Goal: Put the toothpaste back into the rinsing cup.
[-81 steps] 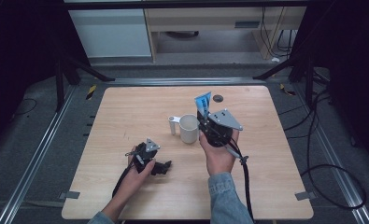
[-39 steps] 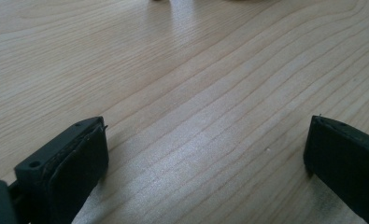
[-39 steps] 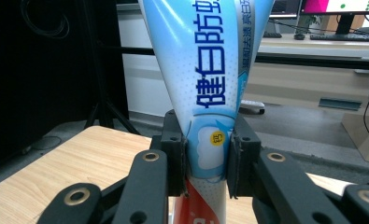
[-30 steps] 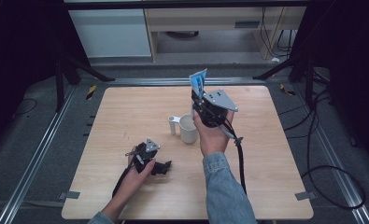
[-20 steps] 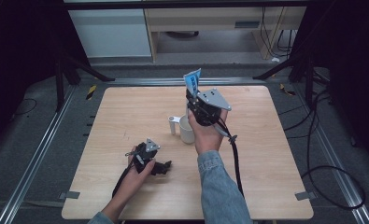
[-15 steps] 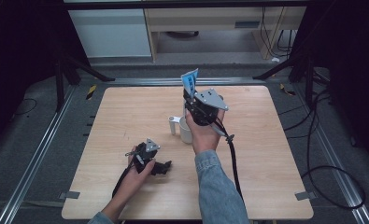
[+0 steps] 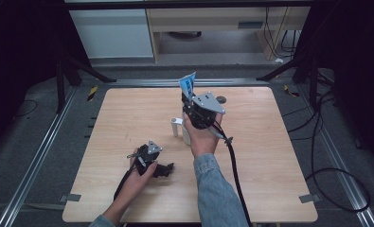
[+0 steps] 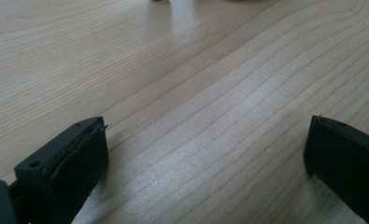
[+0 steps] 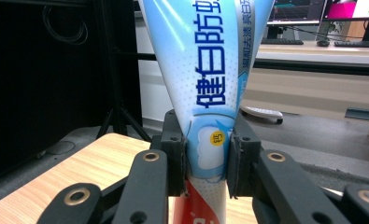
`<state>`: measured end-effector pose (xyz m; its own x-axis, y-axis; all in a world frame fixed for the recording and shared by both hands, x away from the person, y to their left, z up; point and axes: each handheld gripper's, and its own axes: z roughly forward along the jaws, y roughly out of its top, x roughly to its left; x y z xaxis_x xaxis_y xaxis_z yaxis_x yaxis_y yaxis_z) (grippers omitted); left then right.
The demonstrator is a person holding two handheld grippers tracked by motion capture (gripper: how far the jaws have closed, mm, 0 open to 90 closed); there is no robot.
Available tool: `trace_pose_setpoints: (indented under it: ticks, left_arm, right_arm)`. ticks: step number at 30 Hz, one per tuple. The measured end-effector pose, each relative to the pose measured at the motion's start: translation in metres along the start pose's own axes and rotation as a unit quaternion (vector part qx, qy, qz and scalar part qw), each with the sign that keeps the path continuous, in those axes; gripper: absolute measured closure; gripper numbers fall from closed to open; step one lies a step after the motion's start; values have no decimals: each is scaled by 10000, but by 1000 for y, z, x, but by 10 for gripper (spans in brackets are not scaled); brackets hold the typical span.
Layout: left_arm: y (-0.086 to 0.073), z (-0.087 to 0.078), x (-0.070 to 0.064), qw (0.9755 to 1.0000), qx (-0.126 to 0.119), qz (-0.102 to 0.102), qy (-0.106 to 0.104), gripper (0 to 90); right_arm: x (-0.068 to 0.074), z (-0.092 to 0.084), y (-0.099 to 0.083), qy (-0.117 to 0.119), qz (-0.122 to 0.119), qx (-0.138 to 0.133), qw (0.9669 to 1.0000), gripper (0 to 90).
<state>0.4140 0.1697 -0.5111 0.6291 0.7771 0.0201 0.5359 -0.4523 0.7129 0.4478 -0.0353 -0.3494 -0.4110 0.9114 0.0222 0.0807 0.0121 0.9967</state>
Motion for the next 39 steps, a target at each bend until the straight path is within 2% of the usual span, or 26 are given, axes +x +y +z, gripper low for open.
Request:
trace_pose_setpoints:
  ticks: [13, 24, 39]
  left_arm:
    - [0, 0, 0, 10000, -8, -4, 14, 0]
    - [0, 0, 0, 10000, 5, 0, 6, 0]
    - [0, 0, 0, 10000, 18, 3, -5, 0]
  right_arm:
    - [-9, 6, -19, -98, 66, 123, 9999, 725]
    - [-13, 14, -43, -171, 167, 345, 9991, 724]
    - [-20, 15, -61, -229, 333, 510, 9979, 724]
